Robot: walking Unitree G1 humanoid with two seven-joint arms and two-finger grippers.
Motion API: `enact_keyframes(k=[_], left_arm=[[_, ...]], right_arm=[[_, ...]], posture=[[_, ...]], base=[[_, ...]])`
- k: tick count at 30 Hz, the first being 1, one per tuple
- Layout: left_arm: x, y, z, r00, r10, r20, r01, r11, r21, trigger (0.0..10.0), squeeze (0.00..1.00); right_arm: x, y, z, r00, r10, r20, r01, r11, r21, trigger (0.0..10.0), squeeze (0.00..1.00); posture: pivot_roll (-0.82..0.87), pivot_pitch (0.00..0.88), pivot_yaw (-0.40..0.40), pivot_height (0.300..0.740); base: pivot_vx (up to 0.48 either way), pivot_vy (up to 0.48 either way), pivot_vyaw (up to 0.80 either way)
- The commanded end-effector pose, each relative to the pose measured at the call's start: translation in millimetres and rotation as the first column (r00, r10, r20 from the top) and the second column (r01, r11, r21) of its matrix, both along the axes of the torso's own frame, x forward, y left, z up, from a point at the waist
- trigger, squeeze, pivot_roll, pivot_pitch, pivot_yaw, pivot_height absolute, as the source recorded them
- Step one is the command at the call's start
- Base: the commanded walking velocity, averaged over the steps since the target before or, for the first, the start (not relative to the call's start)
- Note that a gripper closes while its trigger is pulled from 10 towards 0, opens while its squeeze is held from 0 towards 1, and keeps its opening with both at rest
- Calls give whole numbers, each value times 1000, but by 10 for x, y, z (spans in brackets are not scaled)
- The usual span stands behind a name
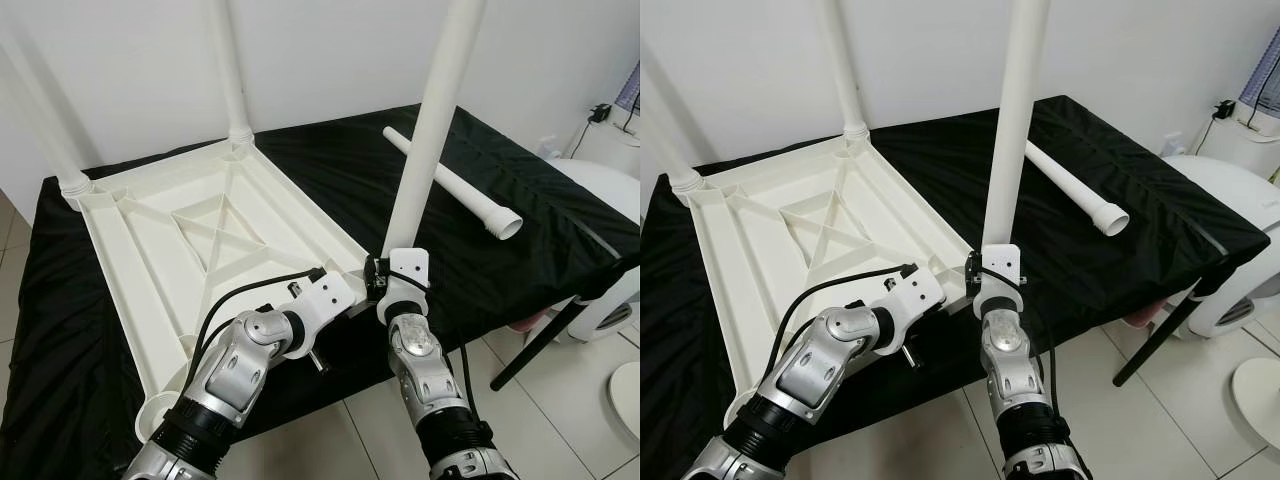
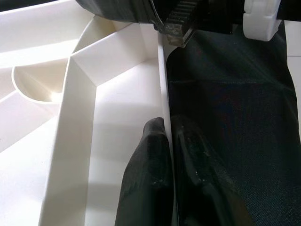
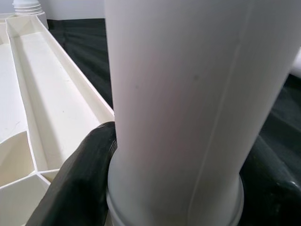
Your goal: Building children table
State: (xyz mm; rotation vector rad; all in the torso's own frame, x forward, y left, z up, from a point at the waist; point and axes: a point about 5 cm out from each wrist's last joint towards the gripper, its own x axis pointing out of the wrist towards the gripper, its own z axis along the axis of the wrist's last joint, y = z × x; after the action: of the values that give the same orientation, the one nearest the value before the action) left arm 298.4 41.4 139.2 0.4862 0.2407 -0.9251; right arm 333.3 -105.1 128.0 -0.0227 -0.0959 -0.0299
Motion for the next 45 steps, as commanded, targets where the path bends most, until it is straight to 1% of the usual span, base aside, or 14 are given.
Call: enact_keyframes(k=[1,18,19,21,22,23,29,30,32,34,36,38,39,45], left_arm=[[-23,-33,9,1000,3,21,-3,1000,0,10000,0],[-31,-35,2,1000,0,18,0,1000,1,10000,0],[-30,-33,2,1000,1,18,-1,1000,1,10000,0],[-28,-31,3,1000,3,18,-3,1000,1,10000,0],[-28,-31,3,1000,3,18,-3,1000,1,10000,0],[-26,-29,4,1000,3,19,-3,1000,1,10000,0],[-25,-33,6,1000,3,20,-3,1000,0,10000,0],[-27,-37,4,1000,1,20,-1,1000,0,10000,0],[-28,-37,4,1000,1,20,-1,1000,-1,10000,0],[-29,-41,2,1000,-1,20,1,1000,0,10000,0],[-26,-50,5,1000,-5,21,5,1000,0,10000,0],[-23,-56,9,1000,-7,23,7,1000,0,10000,0],[-17,-57,12,1000,-8,25,8,1000,1,10000,0],[-11,-64,18,1000,-11,29,11,1000,1,10000,0]], right_arm=[[-23,46,44,1000,-7,15,6,1000,28,10000,1000],[-53,59,71,998,55,28,-56,998,41,10000,1000],[-53,43,71,995,91,31,-92,995,32,10000,0],[-56,4,58,983,179,27,-180,983,21,10000,0],[-56,4,58,983,179,27,-180,983,21,10000,0],[-61,-52,51,969,247,25,-247,969,3,10000,0],[-72,-188,46,929,370,25,-370,929,-6,10000,0],[-72,-254,59,908,418,28,-417,908,-24,10000,0],[-72,-266,63,905,425,29,-425,905,-28,10000,0],[-51,-343,79,885,465,29,-464,885,-46,10000,0],[-29,-428,96,842,540,17,-536,838,-99,10000,0],[-17,-469,96,817,576,5,-572,813,-109,10000,0],[-2,-499,79,792,610,-23,-607,784,-125,10000,0],[35,-554,53,759,647,-77,-650,744,-155,10000,0]], posture=[[-118,54,51,740],[-117,57,53,740],[-117,56,52,740],[-118,55,52,740],[-118,55,52,740],[-119,52,51,740],[-120,49,49,740],[-120,46,48,740],[-120,46,48,740],[-123,41,49,740],[-124,35,52,740],[-124,35,52,740],[-124,28,54,740],[-123,21,55,740]], base=[[0,0,0],[0,0,0],[0,0,0],[0,0,0],[0,0,0],[0,0,0],[0,0,0],[0,0,0],[0,0,0],[0,0,0],[0,0,0],[0,0,0],[0,0,0],[0,0,0]])
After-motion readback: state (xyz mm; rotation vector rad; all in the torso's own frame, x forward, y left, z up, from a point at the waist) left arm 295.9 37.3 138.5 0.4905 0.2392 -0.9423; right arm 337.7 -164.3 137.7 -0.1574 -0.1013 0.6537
